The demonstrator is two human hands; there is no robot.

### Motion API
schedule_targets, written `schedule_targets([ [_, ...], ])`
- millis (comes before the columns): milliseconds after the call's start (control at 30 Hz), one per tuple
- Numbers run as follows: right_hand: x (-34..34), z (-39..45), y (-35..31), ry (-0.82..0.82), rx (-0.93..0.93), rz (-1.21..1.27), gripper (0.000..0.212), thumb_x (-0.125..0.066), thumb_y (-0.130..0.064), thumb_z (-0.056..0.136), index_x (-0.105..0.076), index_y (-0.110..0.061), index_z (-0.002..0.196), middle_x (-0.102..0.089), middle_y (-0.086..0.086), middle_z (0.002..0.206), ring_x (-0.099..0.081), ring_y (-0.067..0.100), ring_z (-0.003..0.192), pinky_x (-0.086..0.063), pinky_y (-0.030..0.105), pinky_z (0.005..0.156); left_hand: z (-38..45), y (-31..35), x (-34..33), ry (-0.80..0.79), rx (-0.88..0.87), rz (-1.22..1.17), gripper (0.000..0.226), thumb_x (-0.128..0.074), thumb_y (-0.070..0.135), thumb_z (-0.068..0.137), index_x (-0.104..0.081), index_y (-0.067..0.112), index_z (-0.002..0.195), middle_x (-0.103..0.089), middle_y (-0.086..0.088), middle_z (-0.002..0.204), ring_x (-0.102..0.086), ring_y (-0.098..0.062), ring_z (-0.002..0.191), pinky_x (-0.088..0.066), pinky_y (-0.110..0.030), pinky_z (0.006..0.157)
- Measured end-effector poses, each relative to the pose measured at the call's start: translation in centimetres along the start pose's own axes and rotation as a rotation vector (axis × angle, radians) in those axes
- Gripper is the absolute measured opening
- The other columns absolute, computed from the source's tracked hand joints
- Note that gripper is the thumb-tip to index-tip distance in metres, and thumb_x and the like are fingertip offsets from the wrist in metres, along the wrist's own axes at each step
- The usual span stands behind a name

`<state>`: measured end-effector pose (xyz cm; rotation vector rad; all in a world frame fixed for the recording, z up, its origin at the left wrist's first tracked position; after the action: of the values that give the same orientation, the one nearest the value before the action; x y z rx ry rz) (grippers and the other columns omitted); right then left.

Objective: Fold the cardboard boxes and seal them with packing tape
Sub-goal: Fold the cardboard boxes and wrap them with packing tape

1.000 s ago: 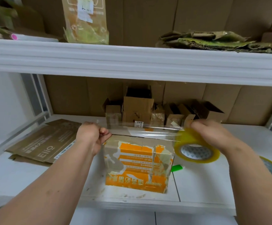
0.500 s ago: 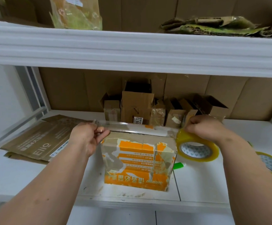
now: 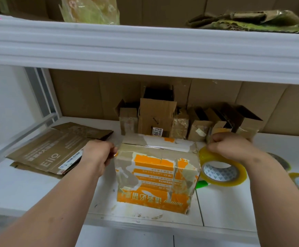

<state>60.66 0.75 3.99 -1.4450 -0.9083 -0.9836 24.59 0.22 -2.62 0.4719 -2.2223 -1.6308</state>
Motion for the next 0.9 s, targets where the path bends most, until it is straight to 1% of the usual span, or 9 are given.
schedule_targets([
  [133, -0.8, -0.1, -0.1, 0.069, -0.011, -0.039, 0.020, -0.062, -0.044, 0.080, -0.061, -0.025, 0.075, -0.062, -0.003, 0.078, -0.057, 0.018, 0.084, -0.043, 0.049, 0.098, 1.1, -1.2, 0.0, -0.012, -0.133, 0.293, 0.008, -0.052, 0.003, 0.088, -0.056, 0.005, 0.081, -0.047, -0.011, 0.070, -0.037, -0.022, 0.059, -0.029, -0.029, 0.053],
  [200, -1.2, -0.1, 0.3, 0.094, -0.014, -0.069, 0.022, -0.061, -0.051, 0.078, -0.062, -0.029, 0.079, -0.062, -0.006, 0.083, -0.057, 0.017, 0.087, -0.042, 0.048, 0.100, 1.2, -3.1, -0.3, -0.061, -0.104, 0.321, 0.010, -0.048, 0.004, 0.091, -0.057, 0.006, 0.089, -0.049, -0.013, 0.076, -0.038, -0.023, 0.064, -0.028, -0.031, 0.057],
  [367, -1.4, 0.1, 1.1, 0.133, -0.009, -0.114, 0.030, -0.052, -0.063, 0.072, -0.058, -0.035, 0.083, -0.057, -0.014, 0.084, -0.049, 0.015, 0.088, -0.026, 0.042, 0.095, 1.2, -3.9, -0.4, -0.125, -0.016, -0.058, 0.019, -0.055, -0.001, 0.094, -0.063, 0.012, 0.105, -0.070, -0.013, 0.099, -0.066, -0.025, 0.085, -0.054, -0.037, 0.070],
  [467, -1.5, 0.1, 1.0, 0.134, 0.000, -0.099, 0.032, -0.051, -0.063, 0.071, -0.060, -0.035, 0.082, -0.058, -0.014, 0.081, -0.049, 0.014, 0.084, -0.025, 0.042, 0.091, 0.9, -0.9, 0.2, -0.134, -0.160, -0.173, 0.015, -0.056, 0.024, 0.099, -0.069, 0.024, 0.105, -0.073, -0.001, 0.101, -0.067, -0.014, 0.087, -0.050, -0.030, 0.069],
  [567, -1.7, 0.1, 1.0, 0.126, -0.004, -0.070, 0.028, -0.057, -0.059, 0.081, -0.062, -0.035, 0.093, -0.060, -0.011, 0.094, -0.052, 0.017, 0.097, -0.029, 0.043, 0.102, -0.9, 0.2, -2.3, -0.359, -0.269, 0.239, 0.045, -0.060, 0.058, 0.089, -0.063, 0.034, 0.127, -0.068, 0.010, 0.123, -0.061, -0.016, 0.116, -0.047, -0.036, 0.094],
  [667, -1.8, -0.1, 0.8, 0.093, 0.009, -0.002, 0.023, -0.060, -0.054, 0.085, -0.059, -0.032, 0.083, -0.061, -0.009, 0.091, -0.056, 0.021, 0.100, -0.038, 0.048, 0.103, -2.0, 0.6, -3.7, -0.336, -0.428, 0.632, 0.074, -0.055, 0.058, 0.093, -0.026, 0.031, 0.155, -0.041, 0.003, 0.154, -0.042, -0.021, 0.139, -0.035, -0.032, 0.106],
  [767, -1.8, -0.5, 0.6, 0.087, 0.027, 0.033, 0.023, -0.060, -0.051, 0.087, -0.058, -0.030, 0.079, -0.059, -0.009, 0.085, -0.056, 0.021, 0.093, -0.043, 0.049, 0.098, -2.3, 1.7, -3.7, -0.260, -0.470, 0.962, 0.072, -0.040, 0.060, 0.097, -0.012, 0.033, 0.158, -0.017, 0.004, 0.165, -0.023, -0.027, 0.148, -0.027, -0.041, 0.114],
  [833, -1.8, -0.7, 0.5, 0.094, 0.034, 0.043, 0.024, -0.058, -0.052, 0.089, -0.058, -0.030, 0.079, -0.058, -0.010, 0.083, -0.054, 0.020, 0.092, -0.040, 0.045, 0.097, -3.4, 3.0, -4.5, -0.083, -0.706, 1.233, 0.064, -0.036, 0.050, 0.101, -0.013, 0.032, 0.157, -0.009, 0.003, 0.166, -0.016, -0.030, 0.149, -0.022, -0.047, 0.117],
  [900, -2.0, -0.8, 0.0, 0.099, 0.039, 0.058, 0.024, -0.057, -0.053, 0.090, -0.058, -0.030, 0.083, -0.059, -0.009, 0.087, -0.050, 0.019, 0.093, -0.035, 0.042, 0.096, -5.5, 3.3, -7.0, -0.113, -0.891, 1.280, 0.059, -0.032, 0.044, 0.101, -0.013, 0.032, 0.156, -0.017, 0.000, 0.164, -0.021, -0.030, 0.147, -0.024, -0.046, 0.118],
])
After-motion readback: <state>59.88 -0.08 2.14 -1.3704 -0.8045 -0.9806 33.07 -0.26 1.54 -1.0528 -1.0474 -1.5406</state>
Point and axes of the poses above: each hand's wrist, its own z-axis towards the middle knuckle, its own x-axis out of the back of the hand, y = z × x, the point moved 5 cm from there along z, towards the middle knuckle
